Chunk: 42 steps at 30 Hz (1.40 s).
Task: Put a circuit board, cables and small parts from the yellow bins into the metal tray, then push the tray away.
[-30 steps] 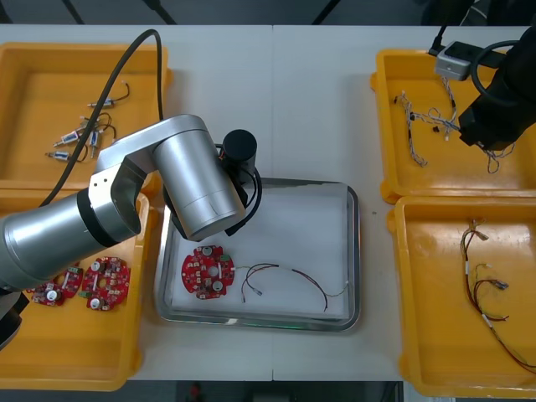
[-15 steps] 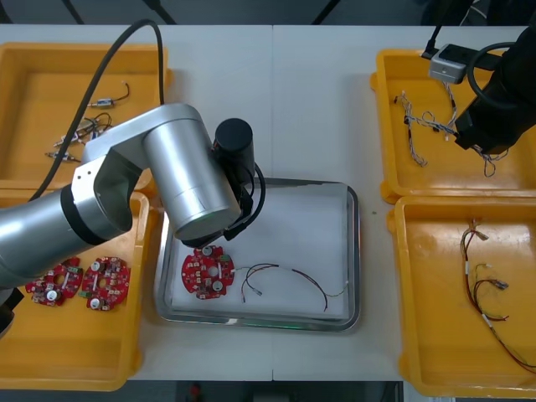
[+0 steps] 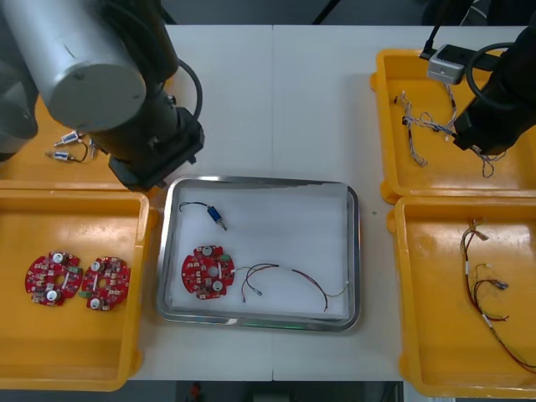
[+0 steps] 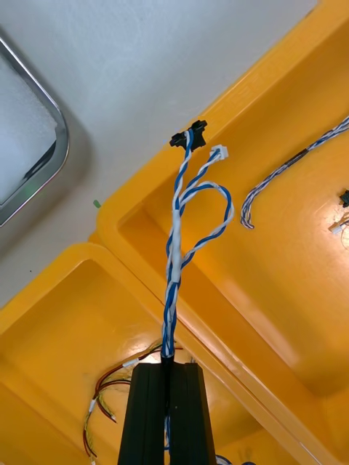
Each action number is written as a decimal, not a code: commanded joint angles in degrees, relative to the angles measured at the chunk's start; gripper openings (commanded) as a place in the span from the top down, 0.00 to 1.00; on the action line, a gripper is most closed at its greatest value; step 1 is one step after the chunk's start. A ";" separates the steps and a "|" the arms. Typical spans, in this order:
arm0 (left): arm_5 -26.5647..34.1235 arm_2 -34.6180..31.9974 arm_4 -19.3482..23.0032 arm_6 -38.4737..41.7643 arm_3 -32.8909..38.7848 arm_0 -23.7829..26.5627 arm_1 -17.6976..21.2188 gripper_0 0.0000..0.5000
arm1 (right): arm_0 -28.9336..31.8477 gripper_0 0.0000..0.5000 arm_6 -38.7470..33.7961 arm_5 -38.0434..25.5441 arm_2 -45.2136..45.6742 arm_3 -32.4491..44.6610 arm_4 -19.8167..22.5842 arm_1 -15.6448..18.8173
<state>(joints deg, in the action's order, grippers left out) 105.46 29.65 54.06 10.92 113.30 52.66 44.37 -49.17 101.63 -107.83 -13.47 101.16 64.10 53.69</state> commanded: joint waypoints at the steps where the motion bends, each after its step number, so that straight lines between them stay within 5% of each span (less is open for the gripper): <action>1: 0.62 -5.92 3.07 2.08 -1.77 3.15 5.55 0.00 | 0.13 1.00 0.76 -0.36 1.43 3.34 0.85 0.01; 9: 0.62 -8.73 4.03 -1.61 -8.72 3.85 10.83 0.00 | 0.13 1.00 0.76 -0.45 -0.15 8.88 0.94 -4.30; 22: -4.91 -9.53 0.43 -11.98 -21.72 3.85 16.45 0.00 | 0.13 1.00 0.85 8.69 -16.33 17.40 -3.37 -8.69; 33: -7.11 -10.14 -3.09 -19.54 -31.22 3.85 16.80 0.00 | 0.13 1.00 0.67 16.95 -28.89 17.32 -13.39 -14.84; 42: -11.33 -9.88 -4.67 -21.29 -38.07 3.85 16.36 0.00 | 0.13 1.00 1.64 22.49 -37.16 14.77 -19.01 -16.51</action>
<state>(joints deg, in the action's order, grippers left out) 95.51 21.32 50.87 -6.63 76.63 53.87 58.59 -48.93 101.64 -87.14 -47.66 116.43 46.76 38.27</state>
